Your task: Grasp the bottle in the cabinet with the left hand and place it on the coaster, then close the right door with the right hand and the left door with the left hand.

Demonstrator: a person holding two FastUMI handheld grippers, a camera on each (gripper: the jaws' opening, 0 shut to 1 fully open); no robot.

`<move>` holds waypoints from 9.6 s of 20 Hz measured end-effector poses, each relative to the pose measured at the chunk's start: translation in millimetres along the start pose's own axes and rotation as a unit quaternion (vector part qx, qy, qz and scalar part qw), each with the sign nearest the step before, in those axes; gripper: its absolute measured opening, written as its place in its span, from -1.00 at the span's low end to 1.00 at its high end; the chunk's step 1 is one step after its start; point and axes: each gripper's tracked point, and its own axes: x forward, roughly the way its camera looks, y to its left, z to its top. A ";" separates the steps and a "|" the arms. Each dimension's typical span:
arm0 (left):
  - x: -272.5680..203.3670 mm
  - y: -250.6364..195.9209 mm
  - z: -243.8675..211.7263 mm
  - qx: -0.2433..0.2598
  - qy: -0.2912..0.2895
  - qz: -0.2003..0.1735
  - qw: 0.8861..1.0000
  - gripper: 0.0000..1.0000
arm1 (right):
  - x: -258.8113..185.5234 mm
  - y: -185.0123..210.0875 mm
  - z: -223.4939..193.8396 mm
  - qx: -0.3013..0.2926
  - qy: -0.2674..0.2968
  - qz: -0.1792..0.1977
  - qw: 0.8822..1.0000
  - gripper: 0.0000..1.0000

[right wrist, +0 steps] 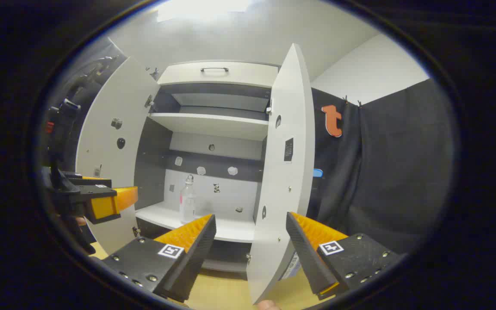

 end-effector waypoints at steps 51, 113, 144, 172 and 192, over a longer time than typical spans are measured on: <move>270.0 -22.4 -27.8 0.030 -0.003 0.000 1.000 0.93 | -79.1 -166.0 -42.4 -0.041 0.066 -0.252 0.965 0.97; -47.3 3.6 -396.4 -0.158 0.316 -0.010 0.936 0.48 | -18.3 -194.0 -41.7 -0.051 0.029 -0.089 0.994 0.97; -84.0 -21.6 -396.5 -0.047 0.288 -0.070 0.954 0.58 | -33.1 -174.2 -61.4 -0.027 0.042 -0.071 0.996 0.97; -32.4 -21.8 -95.9 -0.063 0.048 -0.072 0.994 0.84 | -28.4 -183.4 -86.8 0.010 0.063 -0.084 0.994 0.97; -111.1 165.6 -8.7 -0.027 0.000 0.221 0.975 0.94 | 35.6 -162.5 -17.6 0.007 -0.012 -0.067 0.998 0.91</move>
